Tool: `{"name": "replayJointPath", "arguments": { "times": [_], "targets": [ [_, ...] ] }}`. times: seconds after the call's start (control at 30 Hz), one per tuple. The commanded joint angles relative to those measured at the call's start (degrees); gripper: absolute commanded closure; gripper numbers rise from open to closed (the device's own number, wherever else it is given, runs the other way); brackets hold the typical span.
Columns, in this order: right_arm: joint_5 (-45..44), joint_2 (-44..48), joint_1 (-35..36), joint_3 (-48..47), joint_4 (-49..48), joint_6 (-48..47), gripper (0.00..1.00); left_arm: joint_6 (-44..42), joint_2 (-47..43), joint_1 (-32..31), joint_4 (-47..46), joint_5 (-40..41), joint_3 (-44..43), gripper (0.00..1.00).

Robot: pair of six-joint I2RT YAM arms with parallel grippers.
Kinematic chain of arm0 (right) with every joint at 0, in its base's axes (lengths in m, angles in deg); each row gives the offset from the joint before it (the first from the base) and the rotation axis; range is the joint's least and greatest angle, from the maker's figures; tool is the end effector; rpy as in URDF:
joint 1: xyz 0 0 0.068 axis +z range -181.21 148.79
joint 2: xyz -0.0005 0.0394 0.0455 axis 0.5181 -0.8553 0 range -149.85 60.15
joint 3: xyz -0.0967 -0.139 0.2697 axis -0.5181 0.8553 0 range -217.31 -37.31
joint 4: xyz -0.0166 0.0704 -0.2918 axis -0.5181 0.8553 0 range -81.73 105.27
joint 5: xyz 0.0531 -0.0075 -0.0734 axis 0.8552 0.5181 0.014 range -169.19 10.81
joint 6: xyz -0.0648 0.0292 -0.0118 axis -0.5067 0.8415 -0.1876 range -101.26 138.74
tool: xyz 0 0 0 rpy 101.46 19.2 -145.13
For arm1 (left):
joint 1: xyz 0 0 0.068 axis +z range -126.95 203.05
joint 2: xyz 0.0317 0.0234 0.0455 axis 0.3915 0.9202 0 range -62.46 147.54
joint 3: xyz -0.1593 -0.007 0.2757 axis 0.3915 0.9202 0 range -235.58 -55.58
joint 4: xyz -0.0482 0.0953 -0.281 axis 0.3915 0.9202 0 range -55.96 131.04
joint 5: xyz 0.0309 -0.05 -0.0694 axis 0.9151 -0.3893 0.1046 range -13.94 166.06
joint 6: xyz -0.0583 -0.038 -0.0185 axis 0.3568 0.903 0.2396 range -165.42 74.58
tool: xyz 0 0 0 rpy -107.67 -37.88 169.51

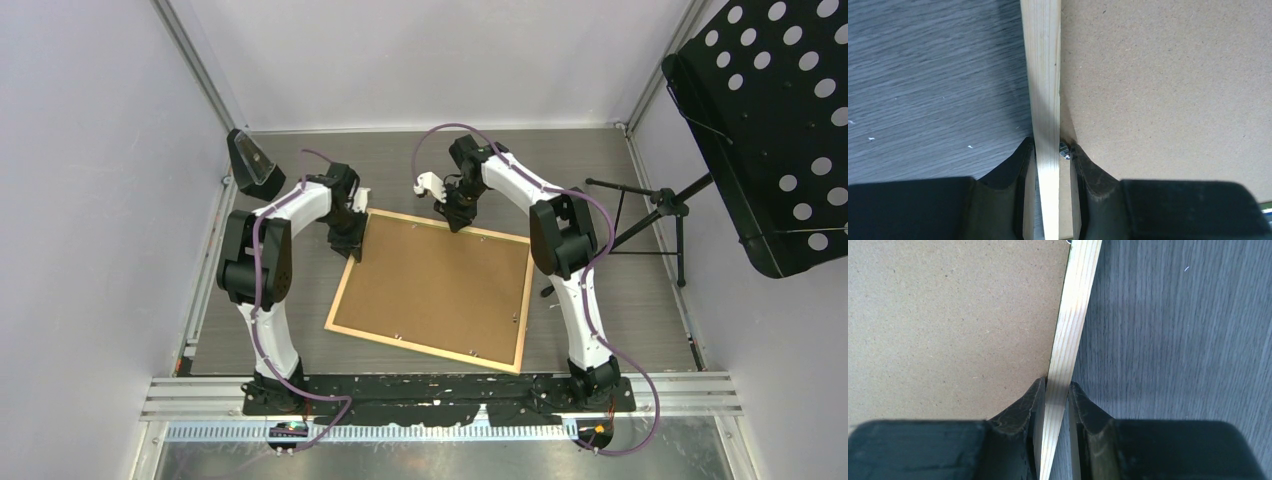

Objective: Put the photo into the frame

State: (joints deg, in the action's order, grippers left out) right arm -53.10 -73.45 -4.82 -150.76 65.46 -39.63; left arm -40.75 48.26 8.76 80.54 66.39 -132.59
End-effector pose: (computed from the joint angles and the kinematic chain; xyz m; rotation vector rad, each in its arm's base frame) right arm 0.4828 0.2688 0.1718 -1.9119 1.9901 0.5300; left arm 0.4085 -0.1143 0.1646 0.2721 2.9747 -0.2914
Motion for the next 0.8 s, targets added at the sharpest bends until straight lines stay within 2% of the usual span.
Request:
{"name": "replayJointPath", "arguments": {
  "times": [0.0, 0.2, 0.33, 0.4, 0.57, 0.77],
  "targets": [
    [0.8, 2.7, 0.7, 1.4, 3.7, -0.7, 0.94, 0.1, -1.6, 0.3, -2.8, 0.0, -0.8, 1.00],
    [0.5, 2.7, 0.7, 2.0, 3.5, -0.7, 0.95, 1.8, -2.9, 0.7, -5.2, 0.2, 1.2, 0.99],
    [0.5, 2.8, 0.8, 2.2, 3.4, -0.5, 0.95, 2.7, -2.9, 0.7, -5.7, 0.5, 1.5, 0.68],
    [0.3, 2.8, 0.7, 2.2, 3.3, -0.5, 0.94, 2.9, -2.6, 0.7, -5.7, 0.5, 1.3, 0.63],
    [0.4, 2.9, 0.7, 2.5, 3.3, -0.6, 0.95, 3.1, -2.2, 0.7, -5.6, 0.6, 1.1, 0.58],
    [0.4, 3.0, 0.8, 2.9, 3.3, -0.6, 0.95, 3.1, -2.3, 0.7, -5.6, 0.5, 1.2, 0.61]
  ]
}}
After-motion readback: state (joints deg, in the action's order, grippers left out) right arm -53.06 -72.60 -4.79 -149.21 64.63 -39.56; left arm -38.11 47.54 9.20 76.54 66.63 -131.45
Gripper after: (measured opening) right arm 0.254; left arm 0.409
